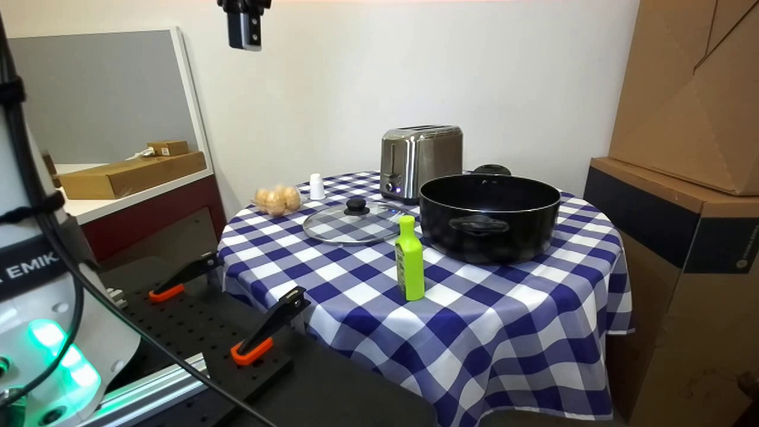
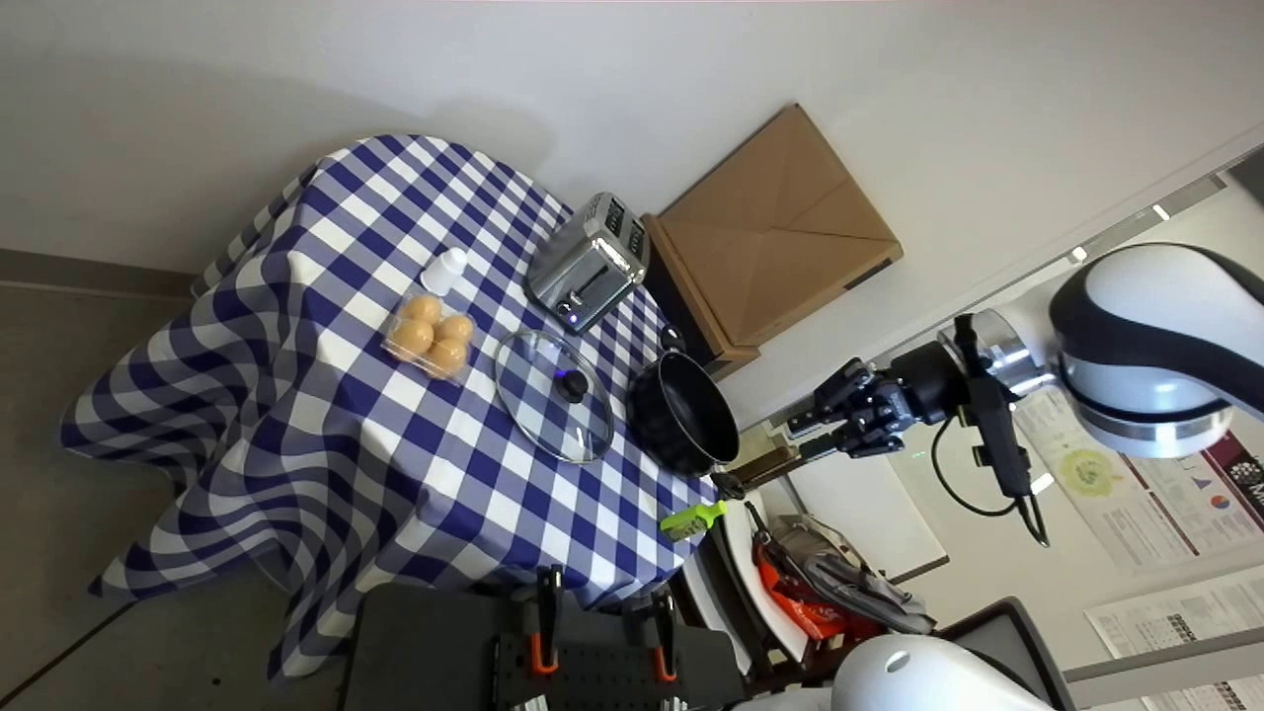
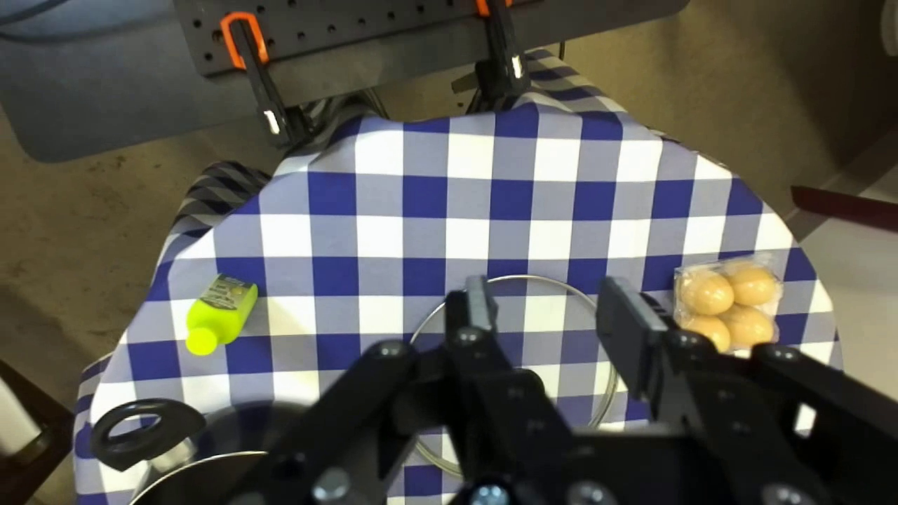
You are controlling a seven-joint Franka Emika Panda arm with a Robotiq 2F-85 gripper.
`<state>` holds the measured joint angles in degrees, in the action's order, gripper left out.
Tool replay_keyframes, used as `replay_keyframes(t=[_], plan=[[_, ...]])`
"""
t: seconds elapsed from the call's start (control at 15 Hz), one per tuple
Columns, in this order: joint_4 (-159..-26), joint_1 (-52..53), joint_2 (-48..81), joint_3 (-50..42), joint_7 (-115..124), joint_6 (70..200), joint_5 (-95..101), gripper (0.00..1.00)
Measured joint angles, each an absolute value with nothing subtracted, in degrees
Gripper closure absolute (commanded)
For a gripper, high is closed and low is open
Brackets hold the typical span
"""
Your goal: Push the lever on the toaster downwards.
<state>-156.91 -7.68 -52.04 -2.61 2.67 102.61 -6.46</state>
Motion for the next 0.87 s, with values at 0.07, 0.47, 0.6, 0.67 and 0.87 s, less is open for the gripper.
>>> replay_keyframes(t=[0.07,0.47,0.6,0.67,0.87], plan=[[-156.9,-7.9,-54.5,-2.8,2.7,100.4,-6.0,0.17],[-156.7,-9.2,-63.3,-2.3,3.0,94.4,-0.6,0.0],[-156.5,-9.2,-64.1,-2.3,3.0,94.4,0.6,0.0],[-156.4,-9.2,-64.1,-2.3,3.0,94.4,0.7,0.0],[-156.1,-8.7,-64.0,-2.3,3.0,94.4,0.7,0.0]])
